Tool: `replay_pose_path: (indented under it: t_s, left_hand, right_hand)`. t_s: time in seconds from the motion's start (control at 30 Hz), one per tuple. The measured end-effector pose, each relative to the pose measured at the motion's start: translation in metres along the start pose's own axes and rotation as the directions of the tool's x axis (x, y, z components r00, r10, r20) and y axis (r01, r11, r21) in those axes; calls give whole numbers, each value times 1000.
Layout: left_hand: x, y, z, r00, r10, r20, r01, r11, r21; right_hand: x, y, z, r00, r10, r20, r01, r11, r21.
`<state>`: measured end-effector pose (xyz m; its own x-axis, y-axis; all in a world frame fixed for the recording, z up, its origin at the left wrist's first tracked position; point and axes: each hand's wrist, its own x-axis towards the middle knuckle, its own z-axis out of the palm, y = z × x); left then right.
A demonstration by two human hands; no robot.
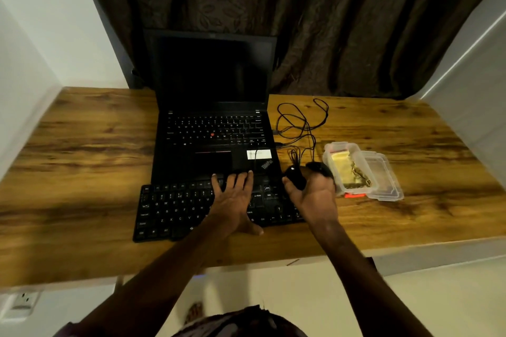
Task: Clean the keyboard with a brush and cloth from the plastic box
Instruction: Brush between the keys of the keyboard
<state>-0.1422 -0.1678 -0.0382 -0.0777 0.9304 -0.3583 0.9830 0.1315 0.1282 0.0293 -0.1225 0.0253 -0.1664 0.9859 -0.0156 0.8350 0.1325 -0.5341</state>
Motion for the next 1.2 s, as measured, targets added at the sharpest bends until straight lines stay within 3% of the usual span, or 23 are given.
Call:
replay_pose_path:
  t_s: [0.07,0.2,0.4,0.6,0.77,0.97,1.1,1.2]
  left_hand:
    - [1,0,1,1000,1,-6,-1,1000,-2]
    - [0,-2,2,1000,9,-22,-9,1000,-4]
    - [0,-2,1,1000,16,-8,-16,1000,-9]
    - [1,-2,4,999,22,-39,-22,1000,-9]
    - [1,-3,5,999,28,-37,-29,999,-15]
    - [3,-2,4,1000,4,-8,-4,1000,-28]
    - [2,-3,6,999,19,-34,-20,1000,-22]
    - [1,-4,6,998,36,-45,-38,999,-32]
  right_hand:
    - [-2,-12,10,998,-21,60,19,999,37]
    - [1,-18,15,999,-31,44,24,986,164]
    - [11,6,-1,995,84,-51,-81,996,49]
    - [12,-12,18,987,-81,140,84,996,-18]
    - [19,-6,20,977,-58,206,49,998,47]
    - [28,16,11,994,6,109,-2,999,-35]
    - [30,11,0,962,-84,260,115,988,-107]
    - [39,7,-6,924,-100,369,126,991,-46]
